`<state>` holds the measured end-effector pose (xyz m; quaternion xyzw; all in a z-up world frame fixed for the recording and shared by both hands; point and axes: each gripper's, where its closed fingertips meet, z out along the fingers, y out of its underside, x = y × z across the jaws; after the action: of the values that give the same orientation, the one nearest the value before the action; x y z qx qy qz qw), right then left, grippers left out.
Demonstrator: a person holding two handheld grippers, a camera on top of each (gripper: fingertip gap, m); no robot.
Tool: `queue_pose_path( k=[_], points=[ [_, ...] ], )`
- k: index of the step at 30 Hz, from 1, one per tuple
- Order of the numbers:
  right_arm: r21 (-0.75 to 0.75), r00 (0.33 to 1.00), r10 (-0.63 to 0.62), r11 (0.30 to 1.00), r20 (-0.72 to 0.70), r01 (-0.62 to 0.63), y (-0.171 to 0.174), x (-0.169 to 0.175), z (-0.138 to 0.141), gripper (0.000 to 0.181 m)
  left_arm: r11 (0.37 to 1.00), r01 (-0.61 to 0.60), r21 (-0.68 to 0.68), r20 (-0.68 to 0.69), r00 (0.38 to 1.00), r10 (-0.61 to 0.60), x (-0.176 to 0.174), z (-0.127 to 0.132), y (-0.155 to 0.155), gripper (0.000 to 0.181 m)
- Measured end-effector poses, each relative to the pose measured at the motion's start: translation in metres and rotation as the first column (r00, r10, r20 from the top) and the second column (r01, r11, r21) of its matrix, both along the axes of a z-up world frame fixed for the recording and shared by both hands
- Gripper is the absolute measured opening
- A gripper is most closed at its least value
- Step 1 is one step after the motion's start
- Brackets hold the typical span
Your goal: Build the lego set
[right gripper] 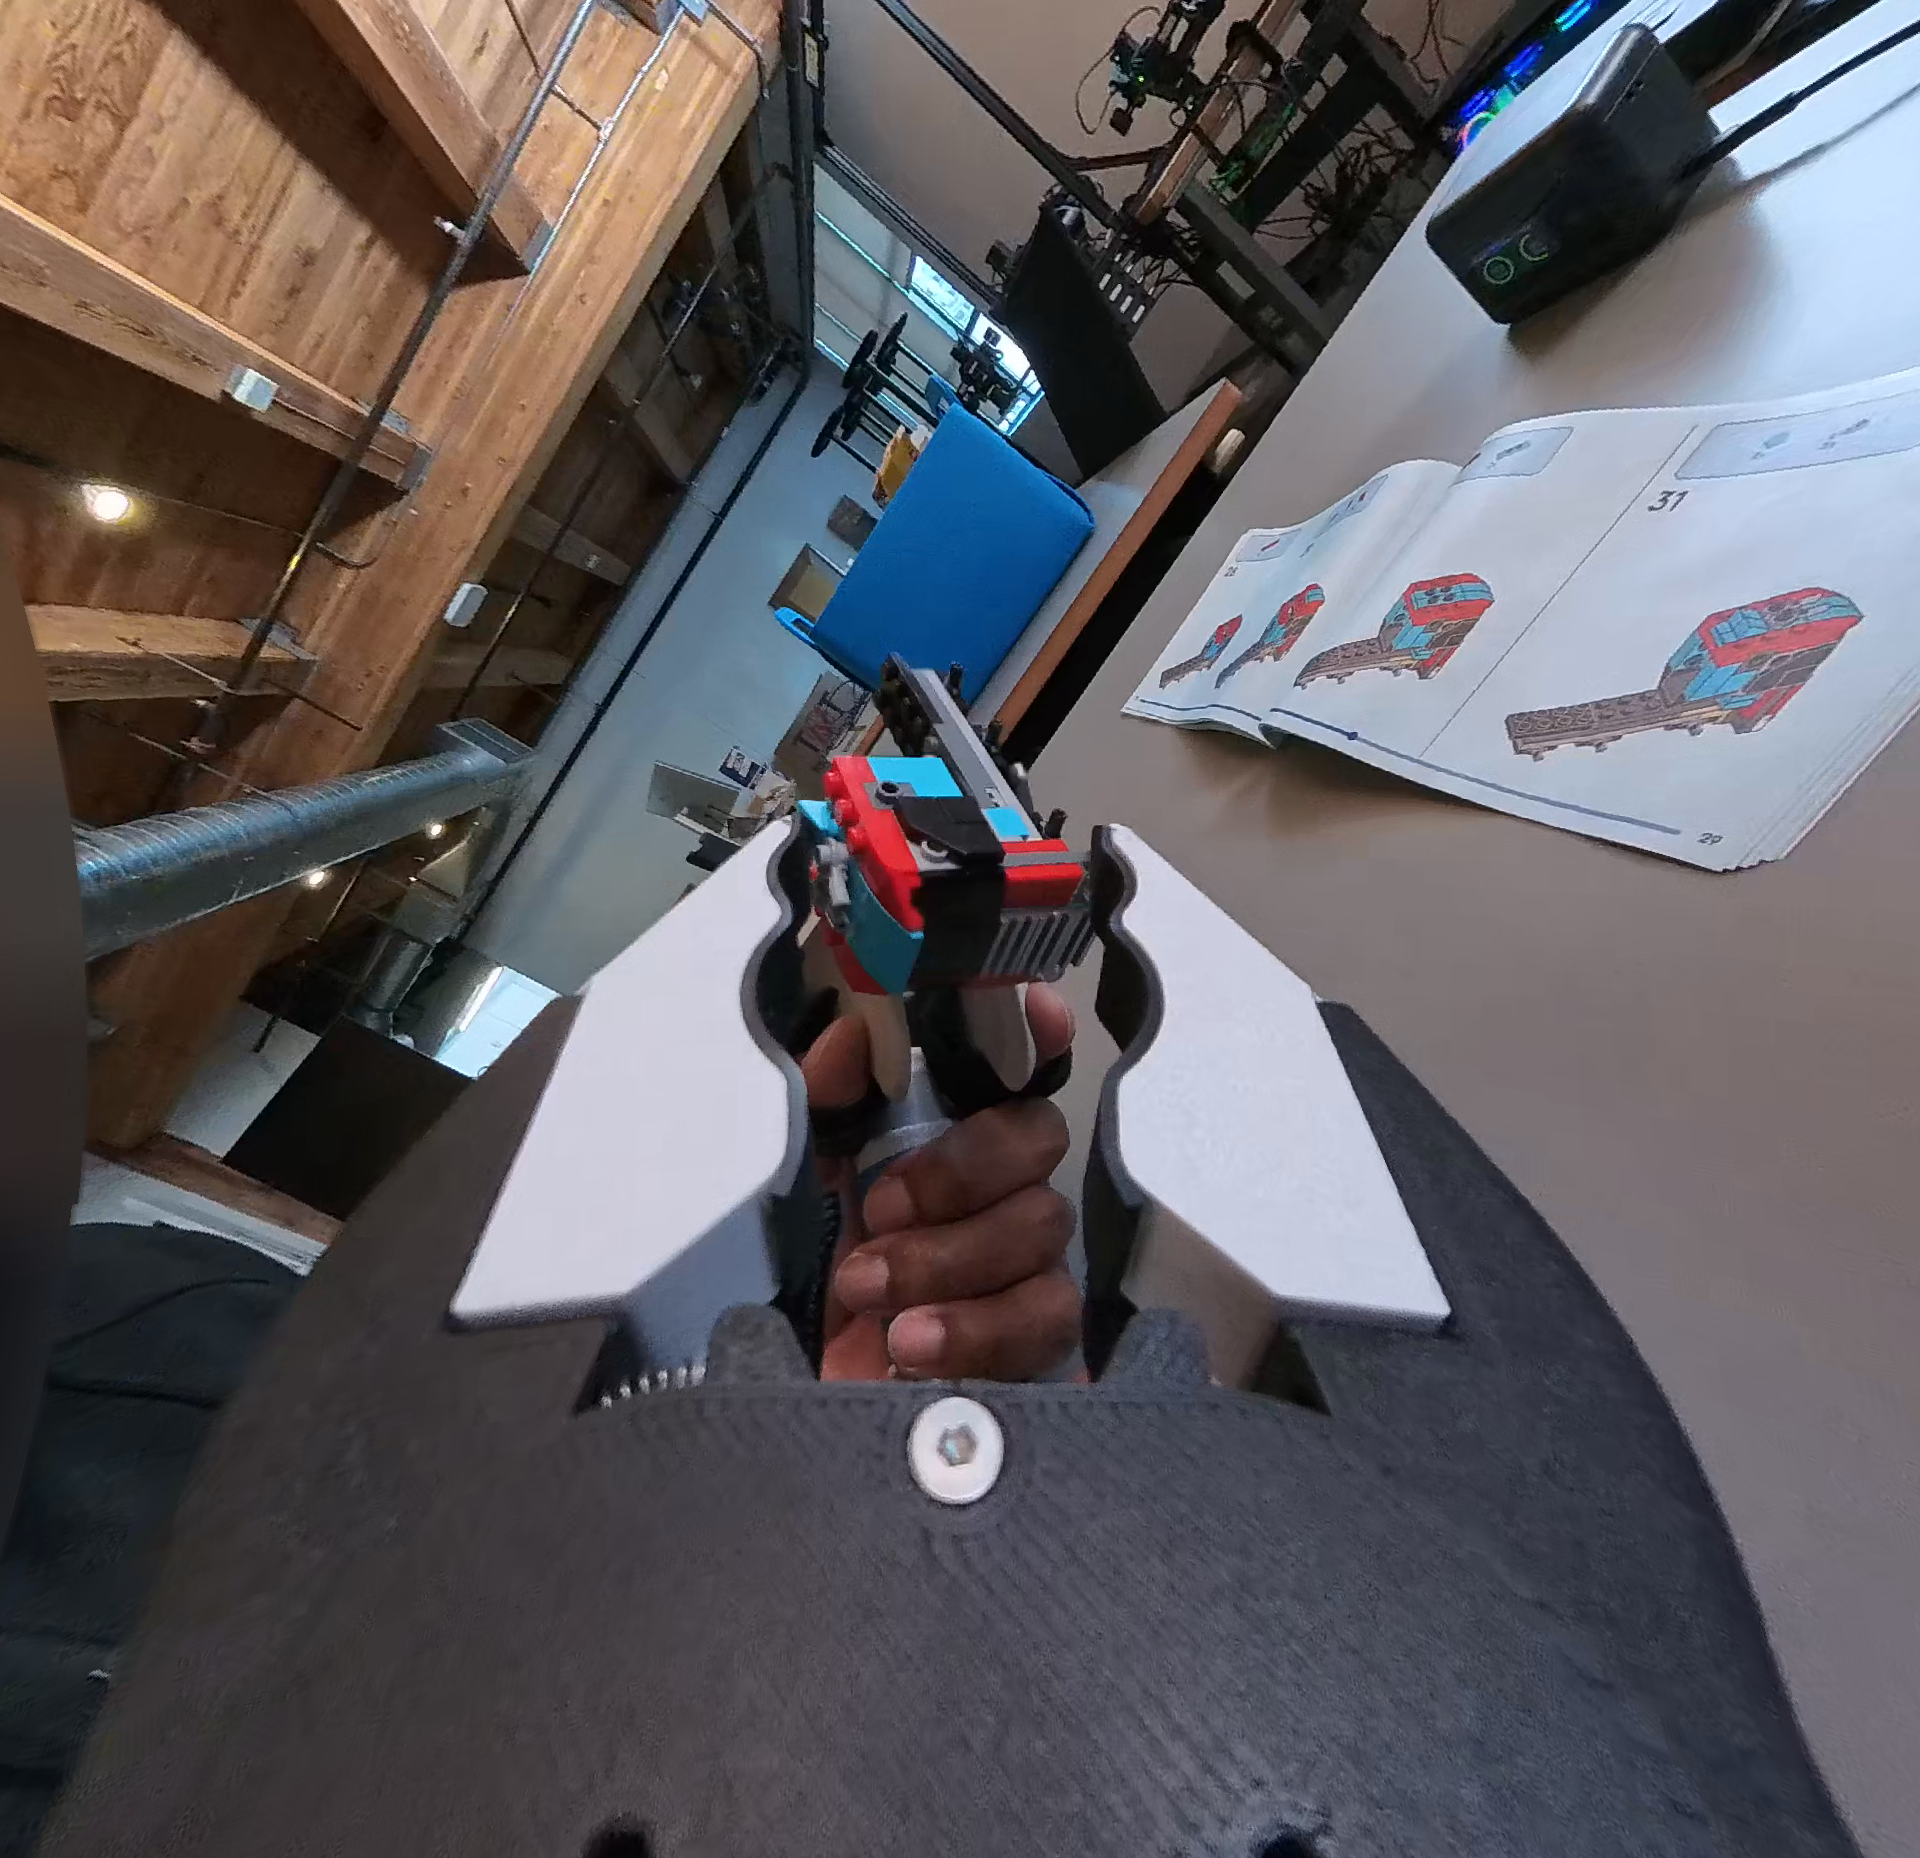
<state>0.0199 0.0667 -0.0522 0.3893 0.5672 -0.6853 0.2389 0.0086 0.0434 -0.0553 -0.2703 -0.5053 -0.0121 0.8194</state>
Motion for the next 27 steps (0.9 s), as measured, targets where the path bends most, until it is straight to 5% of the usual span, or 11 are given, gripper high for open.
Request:
queue_pose_path(
  k=[27],
  points=[
    [-0.042, 0.998, -0.023, 0.999, -0.061, 0.021, -0.0086, 0.0031, 0.0004, 0.040, 0.992, -0.009, 0.127, 0.051, 0.999, 0.003, -0.0014, -0.0042, -0.0070, 0.015]
  ],
)
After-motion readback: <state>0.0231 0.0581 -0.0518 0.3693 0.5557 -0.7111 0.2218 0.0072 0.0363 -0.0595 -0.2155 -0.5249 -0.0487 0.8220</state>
